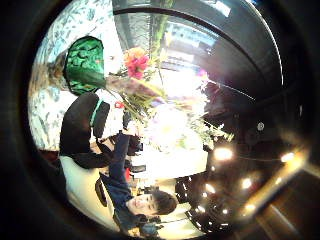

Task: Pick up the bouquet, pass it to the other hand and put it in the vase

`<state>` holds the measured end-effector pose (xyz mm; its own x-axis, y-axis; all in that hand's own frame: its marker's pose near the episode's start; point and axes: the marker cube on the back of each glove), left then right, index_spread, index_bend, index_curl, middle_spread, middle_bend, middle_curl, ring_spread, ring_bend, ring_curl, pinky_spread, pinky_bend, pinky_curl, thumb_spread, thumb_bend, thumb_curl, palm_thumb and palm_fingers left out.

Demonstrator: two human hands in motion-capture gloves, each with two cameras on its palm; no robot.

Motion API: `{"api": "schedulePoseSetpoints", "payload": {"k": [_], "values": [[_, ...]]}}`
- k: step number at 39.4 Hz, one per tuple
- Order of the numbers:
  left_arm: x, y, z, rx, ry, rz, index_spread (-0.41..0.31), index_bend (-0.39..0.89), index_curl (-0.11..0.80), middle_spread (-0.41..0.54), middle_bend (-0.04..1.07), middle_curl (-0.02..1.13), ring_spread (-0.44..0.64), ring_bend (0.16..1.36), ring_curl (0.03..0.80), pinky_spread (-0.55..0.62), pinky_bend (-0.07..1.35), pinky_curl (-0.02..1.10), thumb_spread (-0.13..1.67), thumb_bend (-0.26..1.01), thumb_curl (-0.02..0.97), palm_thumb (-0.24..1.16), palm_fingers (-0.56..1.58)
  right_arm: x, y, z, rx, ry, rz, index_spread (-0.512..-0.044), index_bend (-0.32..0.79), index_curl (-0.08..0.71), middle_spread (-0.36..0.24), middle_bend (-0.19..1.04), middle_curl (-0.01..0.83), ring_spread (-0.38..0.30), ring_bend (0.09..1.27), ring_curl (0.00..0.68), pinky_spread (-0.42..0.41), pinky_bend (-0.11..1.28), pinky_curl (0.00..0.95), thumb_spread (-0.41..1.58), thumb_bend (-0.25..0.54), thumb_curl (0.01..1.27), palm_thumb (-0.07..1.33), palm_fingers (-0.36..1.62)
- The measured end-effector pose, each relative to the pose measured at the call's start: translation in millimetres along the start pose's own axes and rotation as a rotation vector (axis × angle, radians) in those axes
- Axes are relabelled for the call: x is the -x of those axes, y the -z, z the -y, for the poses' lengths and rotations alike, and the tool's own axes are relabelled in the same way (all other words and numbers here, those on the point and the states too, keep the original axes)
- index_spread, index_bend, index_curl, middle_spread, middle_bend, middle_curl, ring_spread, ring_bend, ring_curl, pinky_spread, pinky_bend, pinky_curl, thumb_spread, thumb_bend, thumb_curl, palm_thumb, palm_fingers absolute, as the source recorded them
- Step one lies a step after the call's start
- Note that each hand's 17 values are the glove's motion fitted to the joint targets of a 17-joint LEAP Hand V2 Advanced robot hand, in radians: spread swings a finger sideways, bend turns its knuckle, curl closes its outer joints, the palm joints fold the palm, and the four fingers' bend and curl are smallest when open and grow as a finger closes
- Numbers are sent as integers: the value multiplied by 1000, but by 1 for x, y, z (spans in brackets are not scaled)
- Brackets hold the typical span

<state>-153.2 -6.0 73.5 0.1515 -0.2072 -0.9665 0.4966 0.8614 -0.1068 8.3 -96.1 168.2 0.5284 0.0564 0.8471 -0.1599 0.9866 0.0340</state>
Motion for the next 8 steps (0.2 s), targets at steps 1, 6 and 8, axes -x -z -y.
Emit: {"api": "schedulePoseSetpoints", "payload": {"k": [1, 6, 8], "values": [[6, 1, 13, -17, -7, -13, 153, 79, 340, 324, 151, 381, 472, 462, 343, 452, 342, 311, 1066, -32, 417, 751, -159, -4, 0, 0, 1, -42, 0, -321, 167, 303, -24, 175, 349, -12, 348, 319, 196, 327, 327, 1140, -19, 470, 717, 383], [1, 9, 13, -59, -8, -33, 155, 94, 310, 336, 164, 365, 500, 467, 336, 465, 329, 309, 1086, -27, 403, 730, -141, -11, 3, 1, -10, -117, -4, -319, 163, 308, -23, 175, 344, -10, 344, 319, 198, 317, 329, 1145, -15, 466, 724, 385], [-3, 11, 8, -66, -6, -41, 155, 96, 299, 337, 168, 360, 504, 468, 334, 466, 325, 309, 1095, -26, 397, 723, -132, -9, 4, -2, -3, -151, 7, -318, 165, 311, -22, 175, 342, -10, 342, 319, 198, 314, 330, 1147, -16, 464, 725, 387]]}}
